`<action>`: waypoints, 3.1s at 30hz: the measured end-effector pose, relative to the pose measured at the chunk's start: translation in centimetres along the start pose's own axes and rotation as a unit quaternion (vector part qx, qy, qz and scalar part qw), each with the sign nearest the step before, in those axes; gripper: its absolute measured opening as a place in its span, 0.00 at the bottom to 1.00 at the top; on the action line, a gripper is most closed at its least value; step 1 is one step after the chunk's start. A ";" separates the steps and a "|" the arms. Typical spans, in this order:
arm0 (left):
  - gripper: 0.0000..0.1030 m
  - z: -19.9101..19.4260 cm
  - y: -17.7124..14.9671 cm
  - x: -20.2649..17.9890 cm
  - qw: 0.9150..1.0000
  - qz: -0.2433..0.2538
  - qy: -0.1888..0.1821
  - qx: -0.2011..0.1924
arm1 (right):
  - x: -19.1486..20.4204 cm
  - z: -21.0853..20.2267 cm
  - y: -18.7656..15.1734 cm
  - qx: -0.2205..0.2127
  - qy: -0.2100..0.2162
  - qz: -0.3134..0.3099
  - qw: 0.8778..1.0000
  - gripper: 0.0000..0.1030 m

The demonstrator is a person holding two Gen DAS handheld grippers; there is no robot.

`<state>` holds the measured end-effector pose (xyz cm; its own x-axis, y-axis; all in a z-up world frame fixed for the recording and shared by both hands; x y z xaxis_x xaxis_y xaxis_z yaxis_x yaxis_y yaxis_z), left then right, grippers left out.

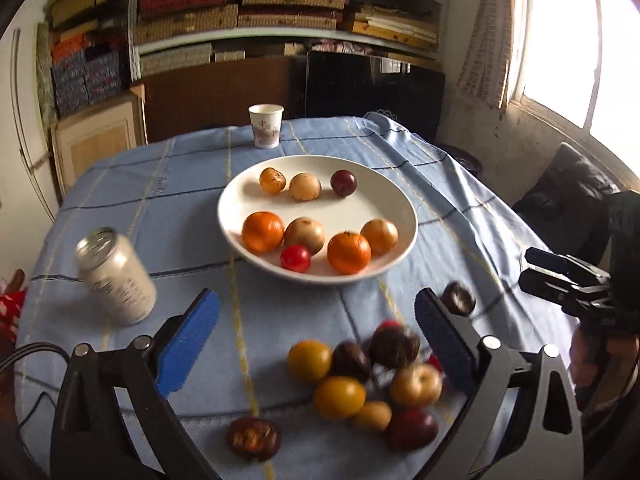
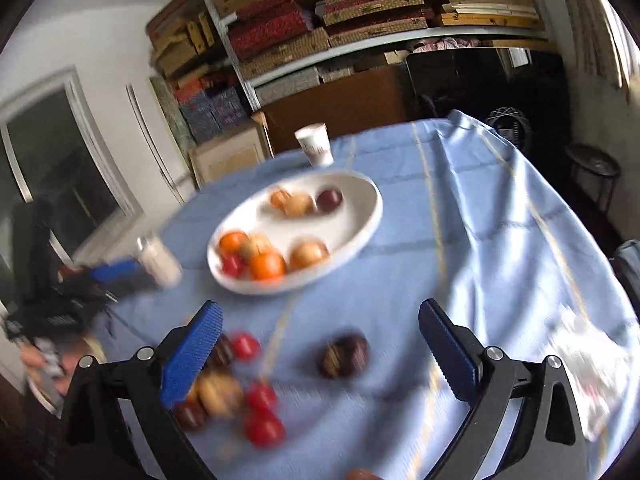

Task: Organize fruits
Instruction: 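Open both tools to drop the plum and apple into the plate, then grasp a red tomato with the right tool while the left tool grasps a dark brown fruit, then carry the tomato and brown fruit over the plate and open both tools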

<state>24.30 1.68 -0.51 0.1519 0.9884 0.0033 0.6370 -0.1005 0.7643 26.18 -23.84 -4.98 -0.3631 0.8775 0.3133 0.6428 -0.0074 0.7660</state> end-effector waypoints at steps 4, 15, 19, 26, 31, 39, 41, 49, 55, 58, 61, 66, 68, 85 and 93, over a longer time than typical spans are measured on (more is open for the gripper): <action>0.95 -2.0 -3.8 0.6 1.000 -0.010 0.015 -0.019 | 1.7 -0.6 -3.1 0.018 -0.005 -0.033 0.999 0.96; 0.95 -2.9 -6.3 3.6 0.998 -0.060 0.004 -0.022 | 6.7 2.1 -5.5 0.092 -0.030 -0.143 0.985 0.52; 0.95 -3.1 -6.6 4.7 0.997 -0.077 0.007 -0.020 | 7.1 3.1 -5.6 0.112 -0.030 -0.150 0.982 0.52; 0.95 -3.0 -6.8 5.9 0.995 -0.100 0.016 -0.013 | 7.0 4.5 -5.8 0.140 -0.019 -0.145 0.979 0.32; 0.95 -2.8 -7.1 7.3 0.992 -0.123 0.028 -0.009 | 7.1 3.7 -5.6 0.116 -0.017 -0.142 0.983 0.30; 0.94 -1.4 -7.9 7.0 0.994 -0.108 0.020 0.022 | 5.5 -1.2 -5.4 0.006 0.013 -0.077 0.997 0.30; 0.84 -0.9 -8.0 5.9 0.996 -0.082 0.017 0.032 | 5.3 -1.5 -5.5 0.003 0.018 -0.071 0.997 0.30; 0.61 1.2 -9.0 4.0 0.996 -0.035 0.023 0.079 | 5.0 -1.5 -5.6 0.004 0.024 -0.064 0.998 0.30; 0.54 2.2 -9.4 4.1 0.994 -0.036 0.017 0.104 | 4.7 -1.5 -5.5 0.006 0.027 -0.057 0.998 0.30; 0.52 2.6 -9.5 4.2 0.993 -0.038 0.016 0.111 | 4.6 -1.3 -5.5 0.010 0.029 -0.055 0.998 0.31; 0.51 2.7 -9.7 4.3 0.992 -0.040 0.015 0.115 | 4.6 -1.3 -5.6 0.012 0.029 -0.056 0.998 0.31; 0.50 2.8 -9.7 4.4 0.992 -0.041 0.015 0.119 | 4.6 -1.2 -5.6 0.013 0.030 -0.052 0.998 0.31; 0.50 2.8 -9.7 4.4 0.992 -0.041 0.015 0.119 | 4.6 -1.2 -5.6 0.015 0.031 -0.050 0.998 0.31; 0.40 -0.1 -5.7 4.8 0.994 -0.058 -0.019 0.090 | 6.3 -0.8 -3.3 0.013 0.055 -0.102 0.993 0.31; 0.40 1.4 1.6 2.8 0.996 -0.038 -0.035 0.075 | 6.9 2.2 2.6 -0.014 0.055 -0.114 0.992 0.31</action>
<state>26.84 4.08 -0.17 0.1483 0.9840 -0.0988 0.7538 -0.0477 0.6554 26.87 -16.77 -2.06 -0.5692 0.8002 0.1889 0.5176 0.1703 0.8385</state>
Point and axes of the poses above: each gripper's, at about its wrist camera, not at the fingertips, and z roughly the way its jaws point, x to its left, y to its top, the point moved 1 cm from there along z, roughly the way its jaws point, and after that the axes turned 3 degrees about y, right-handed, at the moved point
